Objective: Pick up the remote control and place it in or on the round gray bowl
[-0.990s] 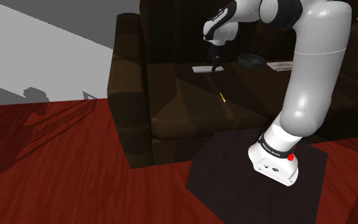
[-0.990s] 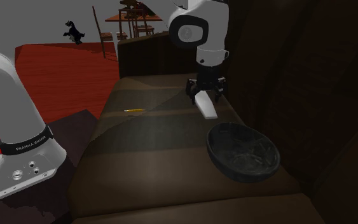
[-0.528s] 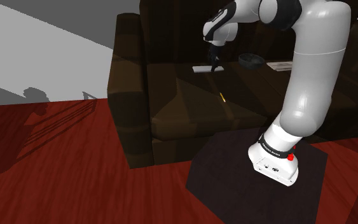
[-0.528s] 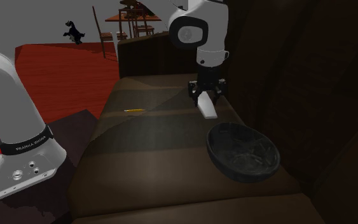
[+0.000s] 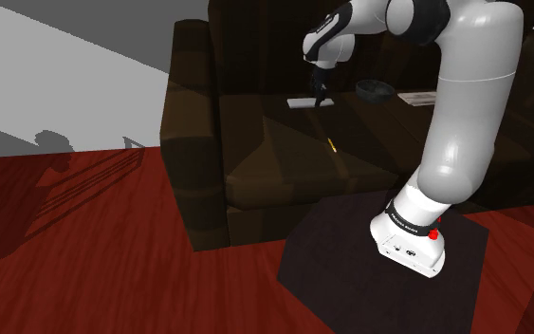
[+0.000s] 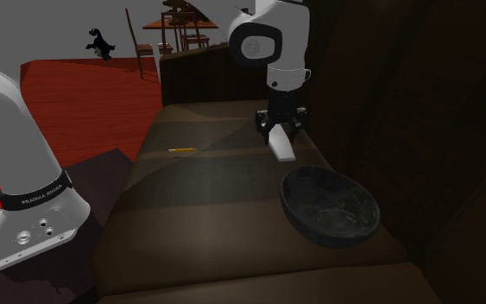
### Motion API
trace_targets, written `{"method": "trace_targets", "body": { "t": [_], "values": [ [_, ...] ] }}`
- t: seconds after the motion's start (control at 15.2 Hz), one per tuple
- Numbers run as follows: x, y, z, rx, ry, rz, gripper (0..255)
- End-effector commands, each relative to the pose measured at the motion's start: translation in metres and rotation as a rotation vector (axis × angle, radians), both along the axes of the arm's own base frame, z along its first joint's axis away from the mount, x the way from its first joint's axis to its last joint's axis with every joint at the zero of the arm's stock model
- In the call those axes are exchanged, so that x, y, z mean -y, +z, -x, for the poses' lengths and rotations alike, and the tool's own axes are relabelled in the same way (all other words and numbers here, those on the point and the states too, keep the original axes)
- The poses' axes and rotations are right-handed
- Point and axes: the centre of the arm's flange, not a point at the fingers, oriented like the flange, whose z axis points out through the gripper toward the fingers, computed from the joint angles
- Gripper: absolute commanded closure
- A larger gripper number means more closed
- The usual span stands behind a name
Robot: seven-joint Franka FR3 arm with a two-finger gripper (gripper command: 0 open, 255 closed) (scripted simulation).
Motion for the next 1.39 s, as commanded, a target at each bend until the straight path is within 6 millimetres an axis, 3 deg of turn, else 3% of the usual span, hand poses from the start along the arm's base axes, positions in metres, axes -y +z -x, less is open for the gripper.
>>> {"method": "trace_targets", "body": {
  "t": [0.0, 1.32],
  "values": [
    [0.001, -0.007, -0.002, -0.016, -0.004, 0.0, 255],
    [0.001, 0.098, -0.002, -0.016, -0.004, 0.001, 255]
  ]
}}
